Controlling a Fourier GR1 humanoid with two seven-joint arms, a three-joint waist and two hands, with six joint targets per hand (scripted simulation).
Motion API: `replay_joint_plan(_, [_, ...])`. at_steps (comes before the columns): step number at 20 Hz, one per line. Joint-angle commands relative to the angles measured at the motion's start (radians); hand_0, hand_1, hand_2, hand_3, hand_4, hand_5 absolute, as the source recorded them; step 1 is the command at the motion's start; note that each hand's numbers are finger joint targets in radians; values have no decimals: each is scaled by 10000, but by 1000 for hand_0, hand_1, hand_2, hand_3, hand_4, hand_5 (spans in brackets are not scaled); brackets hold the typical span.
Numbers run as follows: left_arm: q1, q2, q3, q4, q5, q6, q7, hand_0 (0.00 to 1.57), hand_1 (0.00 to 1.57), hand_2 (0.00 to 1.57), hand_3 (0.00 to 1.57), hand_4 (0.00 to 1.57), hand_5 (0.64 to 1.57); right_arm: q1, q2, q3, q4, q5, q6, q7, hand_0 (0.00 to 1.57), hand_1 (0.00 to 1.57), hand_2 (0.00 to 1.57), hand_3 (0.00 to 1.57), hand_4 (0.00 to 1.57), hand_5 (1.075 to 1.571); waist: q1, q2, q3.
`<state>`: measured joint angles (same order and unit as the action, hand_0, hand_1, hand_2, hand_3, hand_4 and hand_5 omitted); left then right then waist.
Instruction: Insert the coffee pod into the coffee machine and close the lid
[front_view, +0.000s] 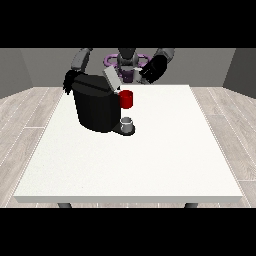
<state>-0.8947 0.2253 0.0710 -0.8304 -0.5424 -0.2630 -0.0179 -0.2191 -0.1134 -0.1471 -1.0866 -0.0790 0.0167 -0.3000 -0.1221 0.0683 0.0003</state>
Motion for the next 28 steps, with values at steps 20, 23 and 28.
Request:
replay_joint_plan(20, [-2221, 1301, 1602, 994, 756, 361, 264, 1458, 1458, 1476, 1374, 596, 1571, -904, -128, 511, 323, 152, 1253, -1707, 0, 0, 0, 0, 286, 1571, -1128, 2585, 1])
replay_joint_plan(23, [-2807, 1932, 1942, 1253, 999, -102, 463, 1473, 1473, 1495, 1388, 626, 1571, -1606, -526, 165, 330, -234, 1456, -801, 0, 0, 0, 0, 173, 1571, -1240, 2661, -2])
replay_joint_plan(28, [-2995, 2467, 1628, 1543, 380, 209, 77, 1427, 1427, 1487, 1421, 679, 1571, -2256, -459, 325, -13, -100, 1202, -358, 0, 0, 0, 0, 258, 1571, -1623, 3230, -6])
